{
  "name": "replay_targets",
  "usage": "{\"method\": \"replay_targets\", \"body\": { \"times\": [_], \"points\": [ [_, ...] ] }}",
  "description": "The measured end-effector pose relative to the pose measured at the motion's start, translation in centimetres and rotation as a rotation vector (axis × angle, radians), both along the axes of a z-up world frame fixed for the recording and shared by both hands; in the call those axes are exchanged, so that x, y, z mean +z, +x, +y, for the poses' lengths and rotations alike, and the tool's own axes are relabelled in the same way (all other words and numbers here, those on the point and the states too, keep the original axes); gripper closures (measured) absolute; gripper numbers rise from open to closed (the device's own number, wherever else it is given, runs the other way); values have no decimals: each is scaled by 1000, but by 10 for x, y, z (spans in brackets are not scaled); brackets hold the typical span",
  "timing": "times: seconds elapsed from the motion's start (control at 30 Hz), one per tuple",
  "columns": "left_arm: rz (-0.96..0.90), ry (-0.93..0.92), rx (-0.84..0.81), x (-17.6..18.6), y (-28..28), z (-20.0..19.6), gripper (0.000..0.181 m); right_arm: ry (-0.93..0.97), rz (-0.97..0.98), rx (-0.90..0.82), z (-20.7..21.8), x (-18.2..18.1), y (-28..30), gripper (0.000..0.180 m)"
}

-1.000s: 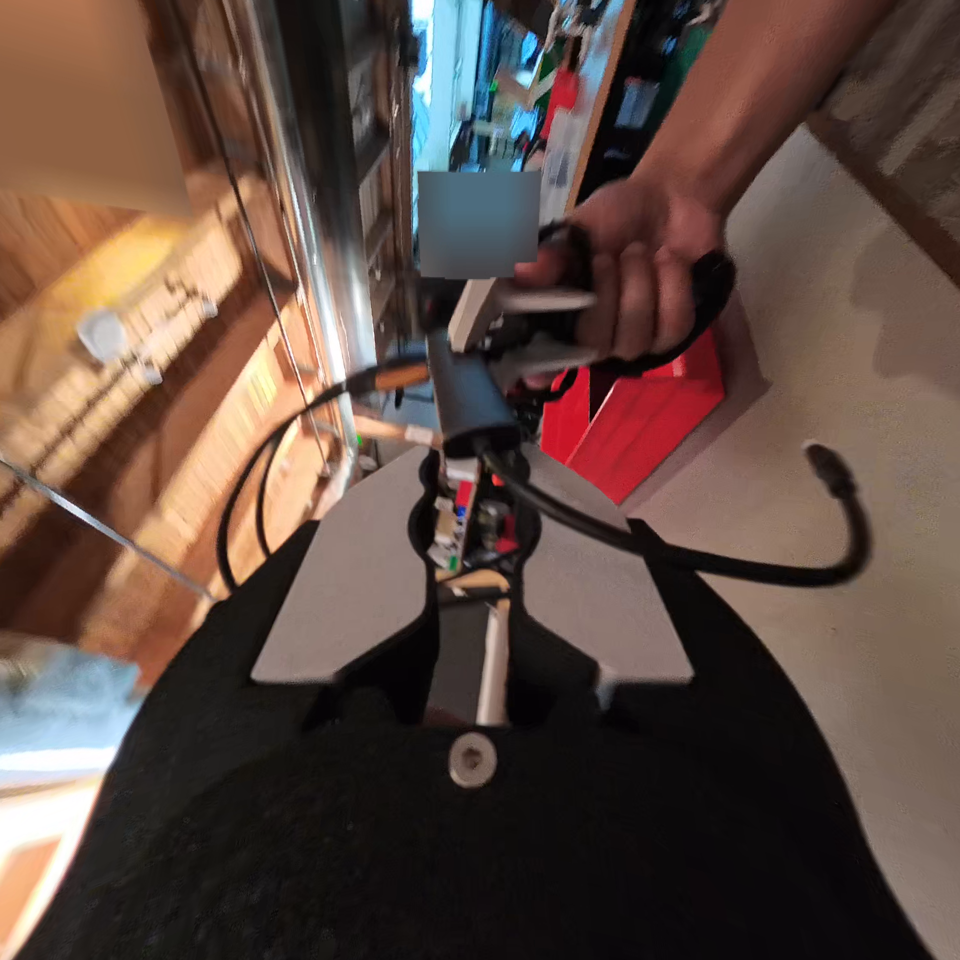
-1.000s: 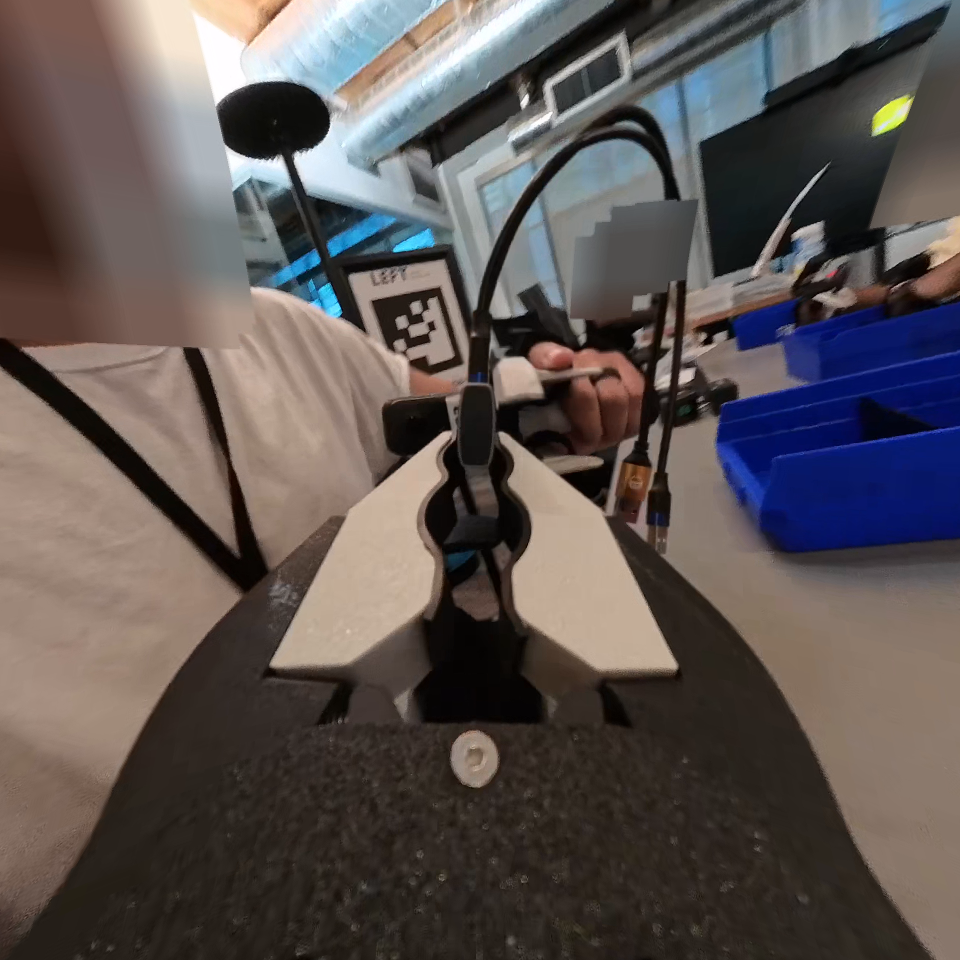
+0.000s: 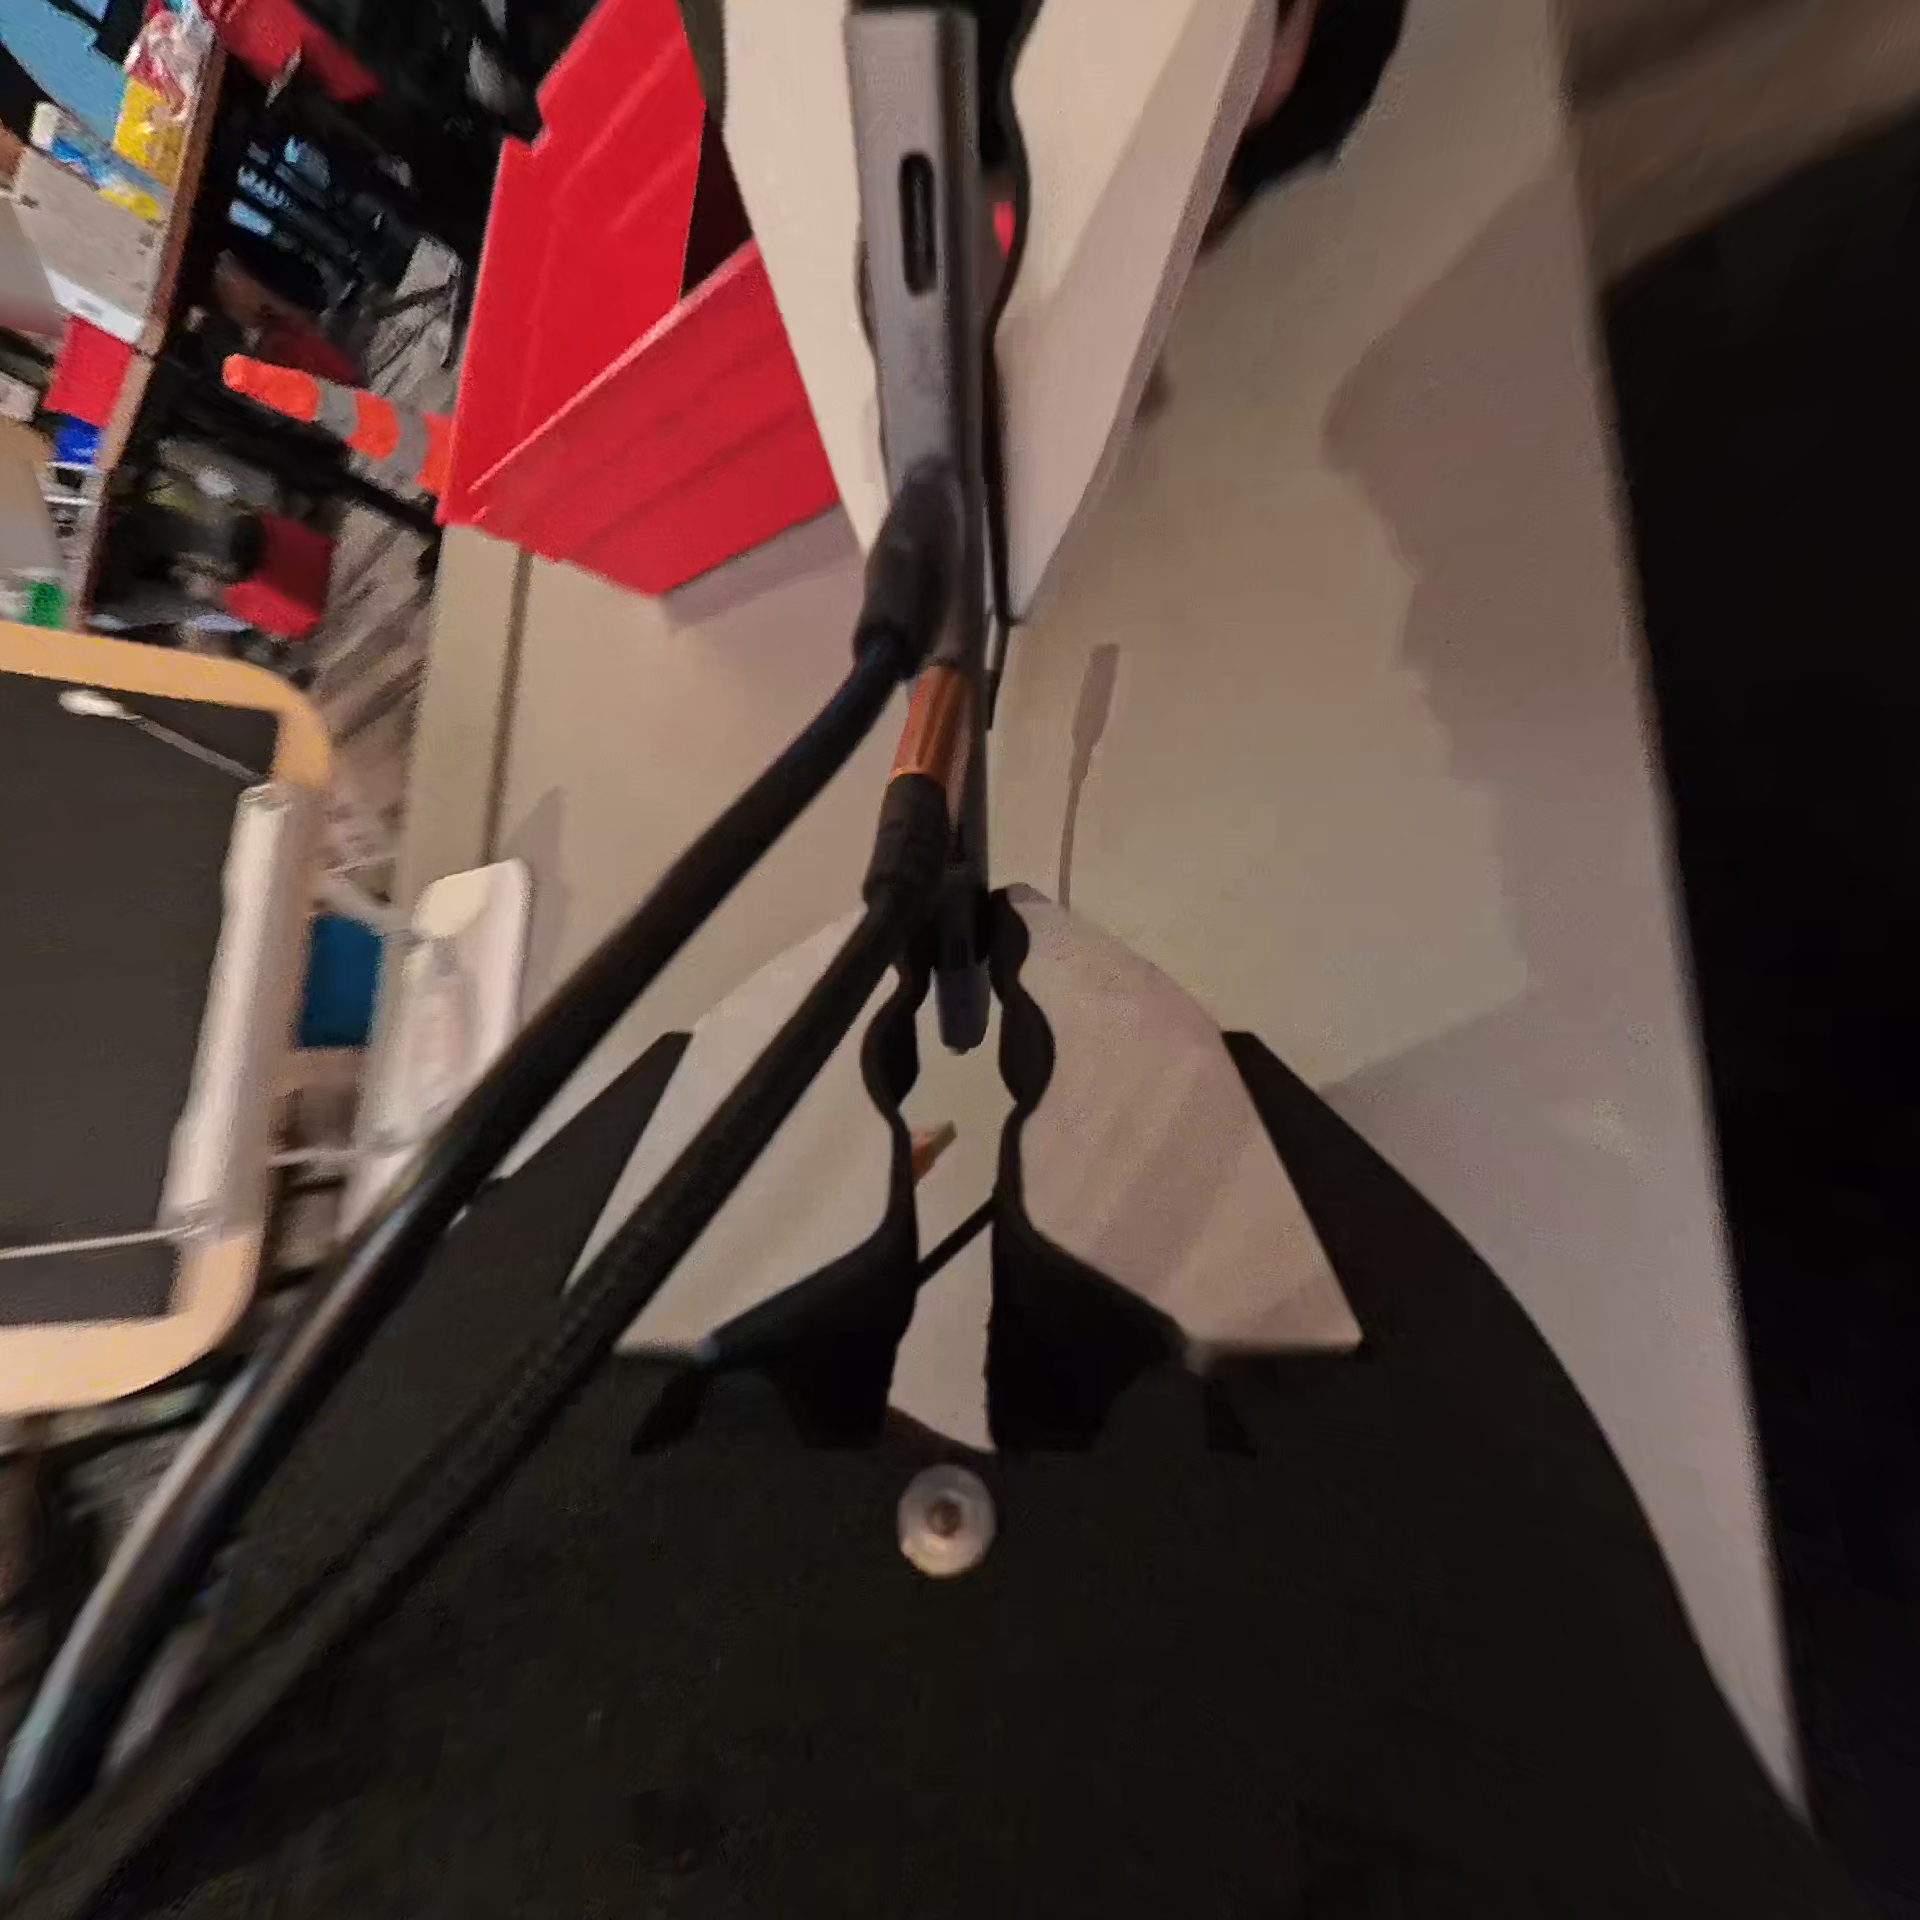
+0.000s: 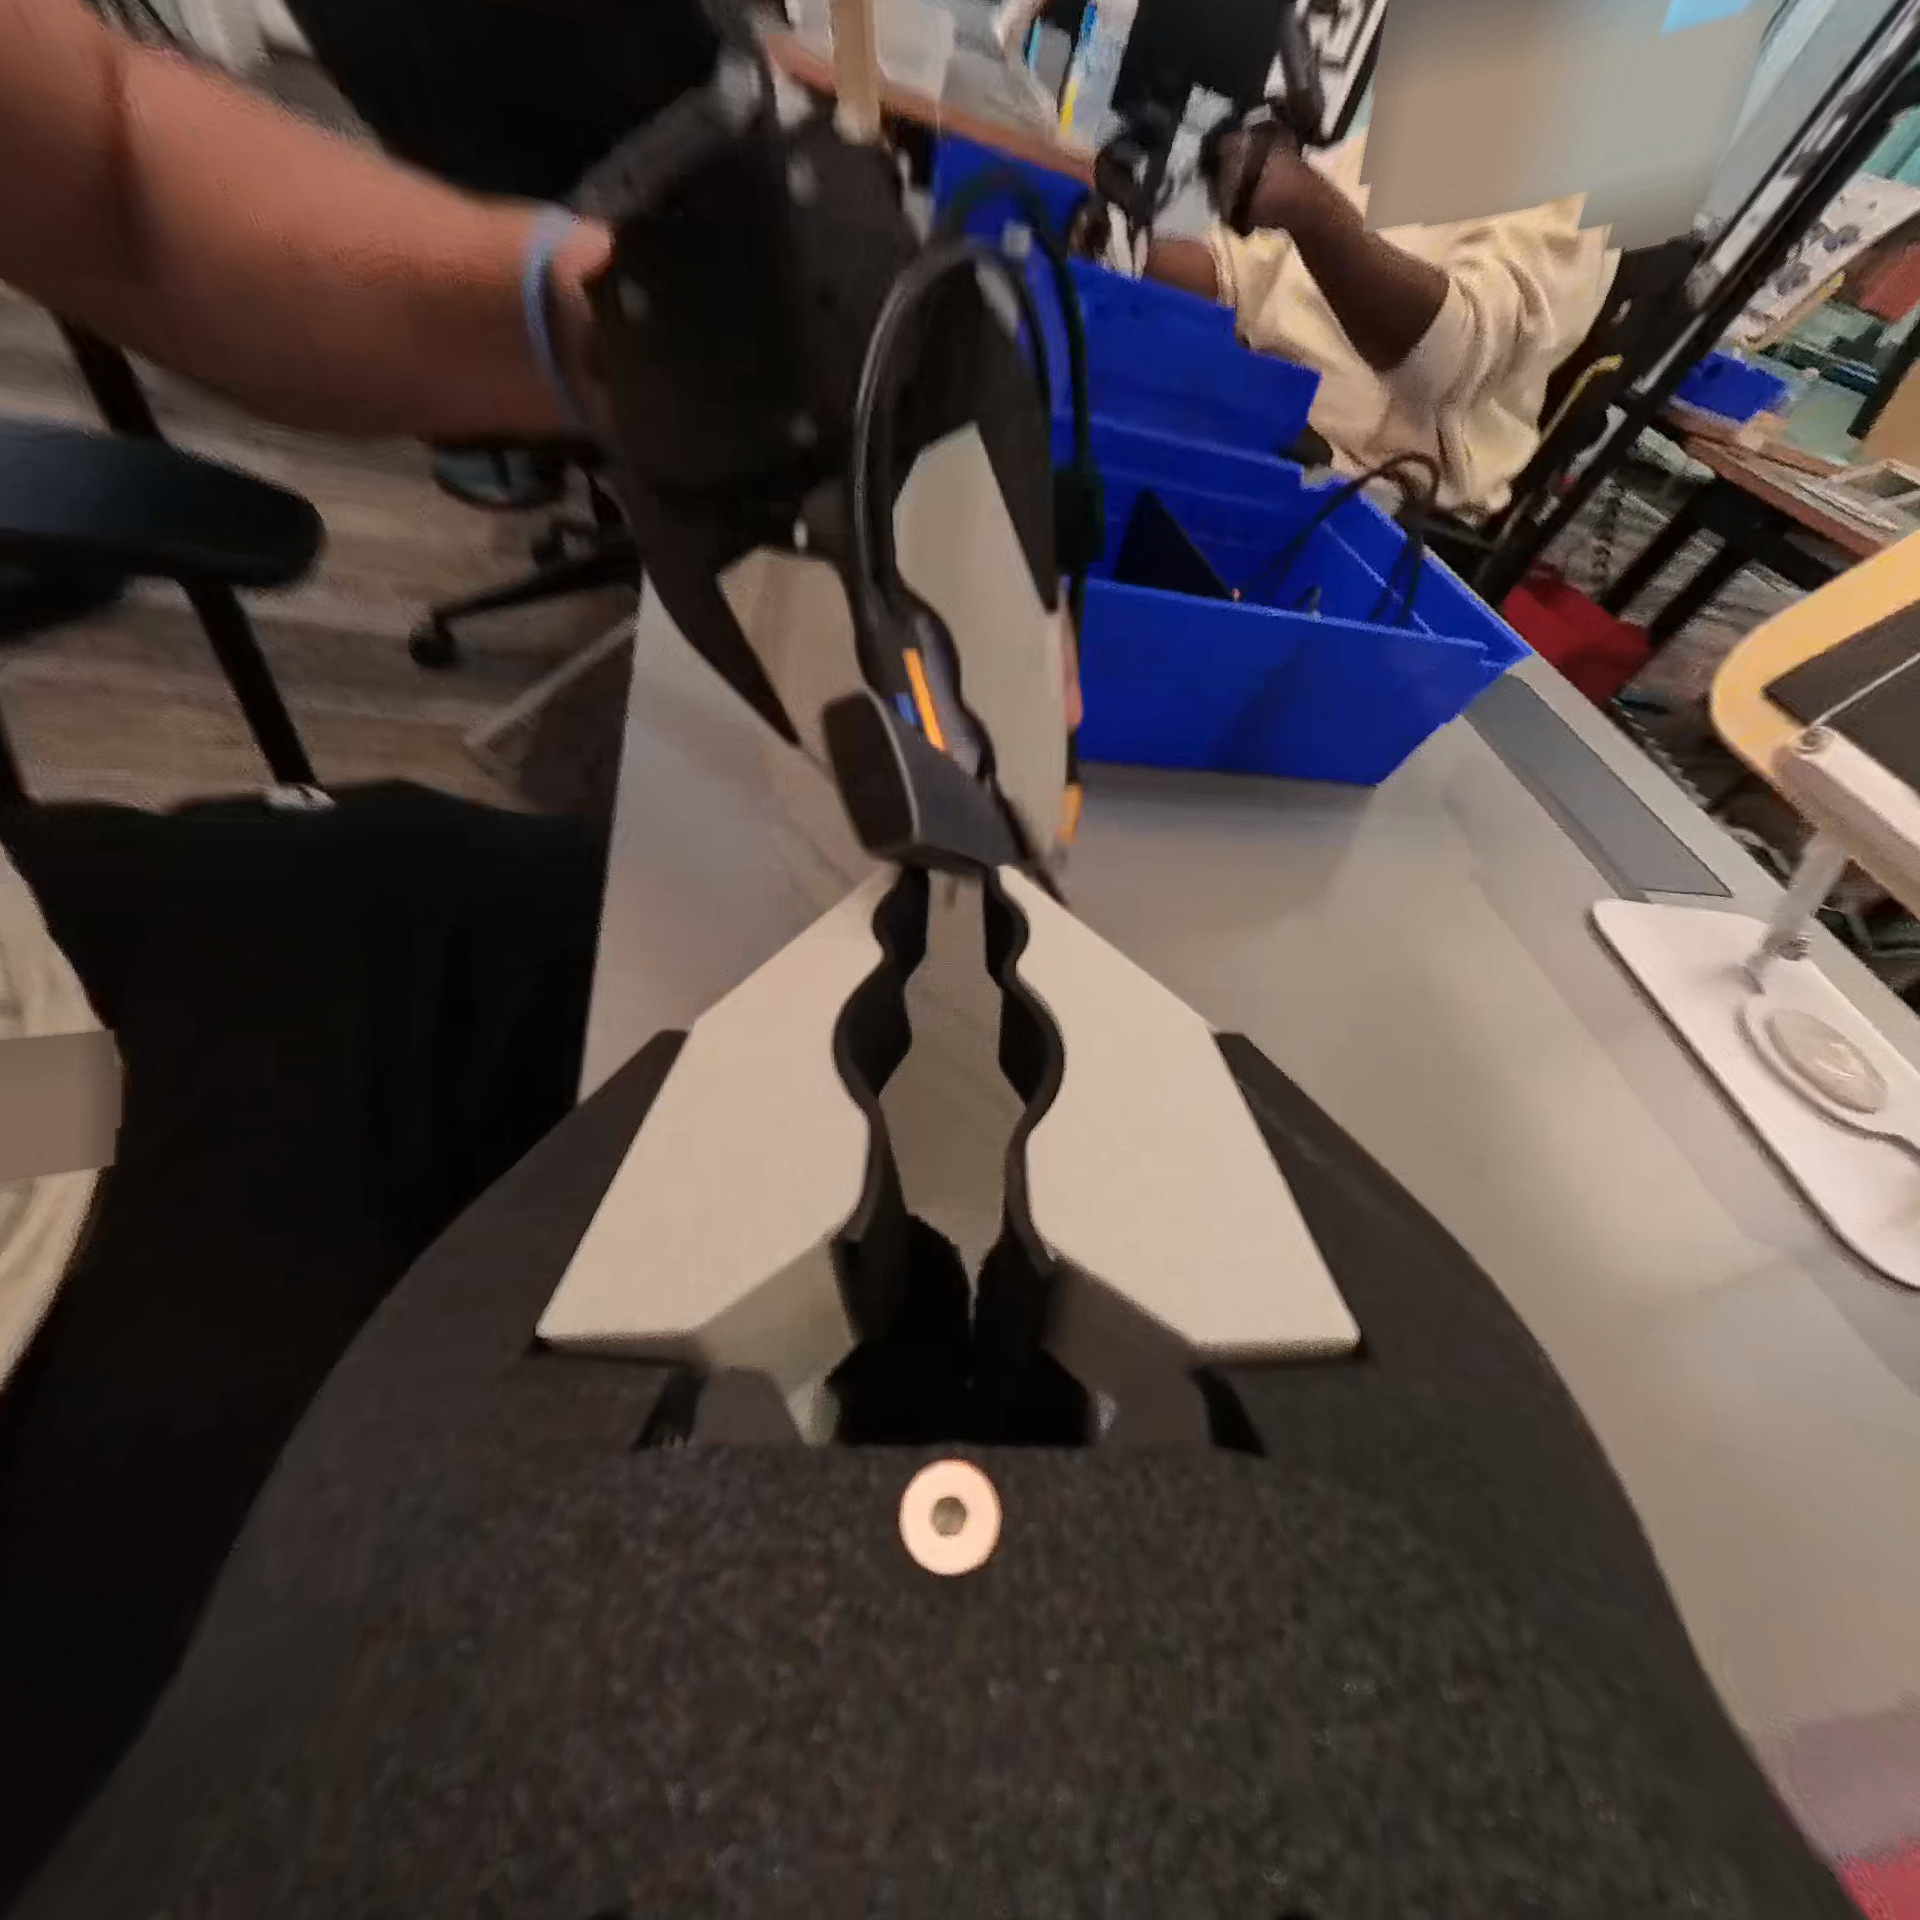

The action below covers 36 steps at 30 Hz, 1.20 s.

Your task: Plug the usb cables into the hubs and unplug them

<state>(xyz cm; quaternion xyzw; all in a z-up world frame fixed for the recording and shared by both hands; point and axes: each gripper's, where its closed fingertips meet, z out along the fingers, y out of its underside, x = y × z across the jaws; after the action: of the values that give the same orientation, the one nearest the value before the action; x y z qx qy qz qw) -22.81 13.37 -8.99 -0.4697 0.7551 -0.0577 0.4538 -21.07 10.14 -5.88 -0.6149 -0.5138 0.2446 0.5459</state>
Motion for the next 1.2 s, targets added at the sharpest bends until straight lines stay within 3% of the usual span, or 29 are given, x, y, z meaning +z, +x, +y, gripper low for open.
{"method": "replay_targets", "body": {
  "times": [0.1, 0.17, 0.33, 0.4, 0.53, 0.67, 0.8, 0.9, 1.0, 1.2],
  "points": [
    [106, 148, 49, 5, -10, 15, 171, 91, -78, -47, 4, -2, -6, 150],
    [141, 176, 55, 4, -12, 16, 171, 174, -134, -83, 9, -3, -10, 148],
    [219, 259, 63, -2, -13, 15, 171, 318, -238, -132, 17, -13, -16, 159],
    [211, 254, 65, -1, -9, 11, 171, 355, -249, -143, 18, -14, -19, 171],
    [127, 273, 142, 6, -6, 15, 170, 413, -260, -177, 21, -9, -14, 171],
    [-147, 111, 303, 16, -7, 7, 166, 533, -308, -257, 29, -11, -3, 171],
    [-472, -324, 373, 13, -4, -29, 165, 626, -332, -306, 29, -21, -3, 171],
    [-622, -547, 385, 15, -3, -40, 165, 678, -341, -307, 24, -28, -13, 171],
    [-695, -589, 404, 12, -7, -41, 167, 695, -352, -287, 18, -32, -22, 171],
    [-687, -477, 411, 9, -9, -43, 169, 705, -383, -292, 16, -36, -26, 171]
  ]
}}
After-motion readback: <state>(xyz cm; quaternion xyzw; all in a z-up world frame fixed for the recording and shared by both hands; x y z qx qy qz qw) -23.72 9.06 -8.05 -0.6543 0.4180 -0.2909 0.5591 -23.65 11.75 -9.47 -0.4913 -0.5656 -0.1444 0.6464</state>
